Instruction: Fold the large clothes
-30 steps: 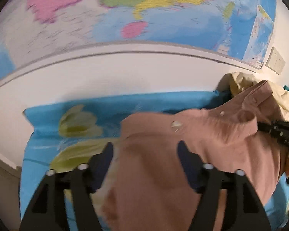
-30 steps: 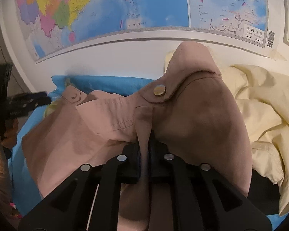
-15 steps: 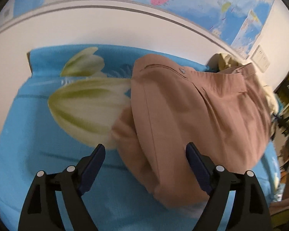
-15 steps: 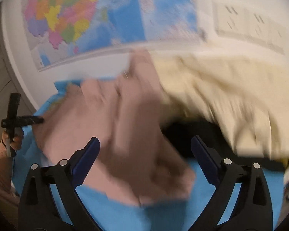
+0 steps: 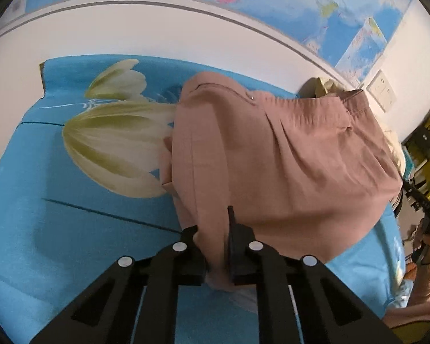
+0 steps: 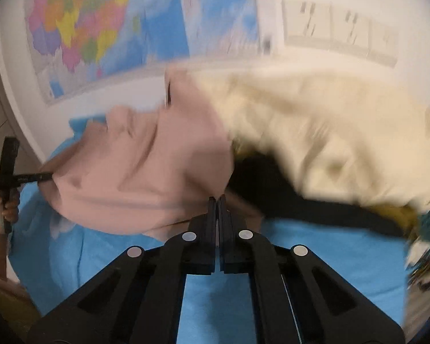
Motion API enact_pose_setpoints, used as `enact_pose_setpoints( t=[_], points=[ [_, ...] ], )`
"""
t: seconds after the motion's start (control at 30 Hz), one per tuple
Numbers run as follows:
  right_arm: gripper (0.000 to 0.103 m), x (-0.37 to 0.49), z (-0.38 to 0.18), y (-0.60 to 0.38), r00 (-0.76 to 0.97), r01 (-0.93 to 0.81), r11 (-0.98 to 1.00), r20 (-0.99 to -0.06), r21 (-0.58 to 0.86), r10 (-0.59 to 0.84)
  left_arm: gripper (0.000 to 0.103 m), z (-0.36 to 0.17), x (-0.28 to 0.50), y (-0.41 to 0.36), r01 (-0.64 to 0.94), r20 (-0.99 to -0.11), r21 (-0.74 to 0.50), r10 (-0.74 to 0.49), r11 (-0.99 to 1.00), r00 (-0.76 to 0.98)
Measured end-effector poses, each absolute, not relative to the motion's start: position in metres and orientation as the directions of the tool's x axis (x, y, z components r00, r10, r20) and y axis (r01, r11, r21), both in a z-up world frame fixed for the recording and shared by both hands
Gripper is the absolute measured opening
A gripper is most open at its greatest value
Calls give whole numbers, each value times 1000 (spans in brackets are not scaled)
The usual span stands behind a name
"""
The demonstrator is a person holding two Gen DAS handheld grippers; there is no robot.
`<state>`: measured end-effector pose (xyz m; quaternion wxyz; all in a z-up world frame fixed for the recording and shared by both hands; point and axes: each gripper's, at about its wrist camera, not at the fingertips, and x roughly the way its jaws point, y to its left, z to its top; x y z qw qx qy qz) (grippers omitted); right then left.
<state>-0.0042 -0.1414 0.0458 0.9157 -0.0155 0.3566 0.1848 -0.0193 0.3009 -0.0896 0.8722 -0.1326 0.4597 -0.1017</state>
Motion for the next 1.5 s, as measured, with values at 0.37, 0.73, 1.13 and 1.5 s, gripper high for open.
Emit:
enact_pose_setpoints(
  t=[0.37, 0.73, 1.13, 1.5],
  points=[
    [89, -23, 11, -172, 603, -336, 877, -636, 344, 481, 59, -103, -32, 313, 29, -774, -372, -327, 928, 542],
    [35, 16, -43, -115, 438, -397, 803, -677, 444, 591, 20, -114, -22, 291, 40, -776, -384, -346, 922, 528],
    [42, -68, 20, -130, 336, -467, 791, -749, 395, 572, 24, -88, -101, 284, 133, -798, -330, -351, 935, 490],
    [87, -52, 64, -75, 531, -545, 815, -673, 195, 516, 80, -38, -85, 280, 164, -716, -173, -238, 971, 656]
  ],
)
